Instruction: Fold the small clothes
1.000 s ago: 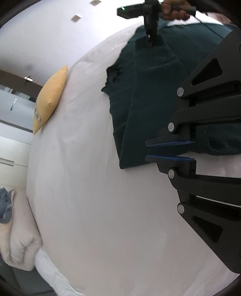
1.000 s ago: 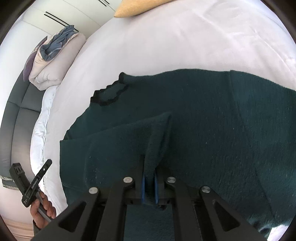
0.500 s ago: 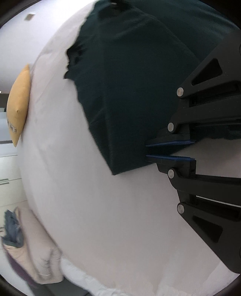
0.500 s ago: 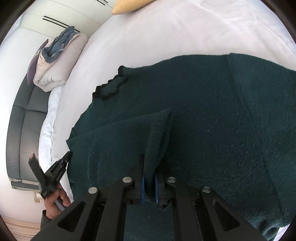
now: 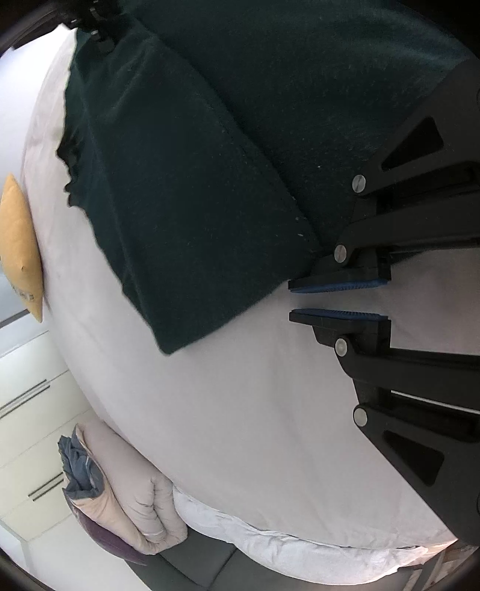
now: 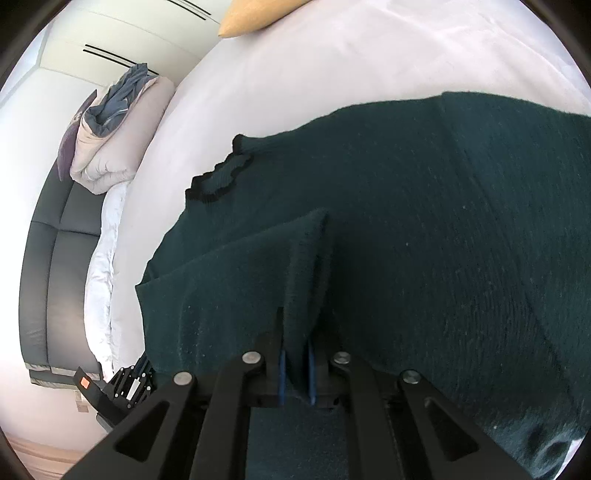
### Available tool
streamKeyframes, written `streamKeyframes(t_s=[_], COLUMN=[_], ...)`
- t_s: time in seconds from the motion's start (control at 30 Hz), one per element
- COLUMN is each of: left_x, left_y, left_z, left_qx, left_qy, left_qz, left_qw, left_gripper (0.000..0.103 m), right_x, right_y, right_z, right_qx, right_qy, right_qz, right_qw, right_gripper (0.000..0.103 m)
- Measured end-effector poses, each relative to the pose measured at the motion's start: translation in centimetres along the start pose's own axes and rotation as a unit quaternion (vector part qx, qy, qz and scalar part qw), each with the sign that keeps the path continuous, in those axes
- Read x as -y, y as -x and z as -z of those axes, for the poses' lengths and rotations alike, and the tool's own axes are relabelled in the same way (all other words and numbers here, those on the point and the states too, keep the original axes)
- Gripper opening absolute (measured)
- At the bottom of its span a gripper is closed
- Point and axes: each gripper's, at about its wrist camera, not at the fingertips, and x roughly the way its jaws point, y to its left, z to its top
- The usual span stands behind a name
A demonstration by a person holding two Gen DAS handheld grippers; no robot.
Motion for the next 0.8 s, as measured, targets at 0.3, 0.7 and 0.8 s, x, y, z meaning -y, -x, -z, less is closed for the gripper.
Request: streamKeyframes(t_s=[0.3,0.7,0.8], left_x=[0.3,-0.8,-1.2], left_y=[5.0,-0.1,-2.8], left_z=[-2.4,-6.2,-5.4], left_qx=[0.055,-0.002,-0.037], left_qy=[0.035,0.184,0.208], left_qz=[0.036,0.186,0.209], left_qw=[0.9972,0.9652,0.9549], left_gripper=[0.009,0.009,0.009], right_x=[1.0,2.7,3.3], right_y=[0.5,3.1,4.7], right_z=[1.2,4.4,5.7], right_qx=[0.011,0.029,0.043], right_qy=[0.009,-0.012,-0.032], right_qz=[-0.005,-0.022,-0.040], right_qw=[1.000,0.999,0.998], right_gripper=[0.015,0.019,0.031])
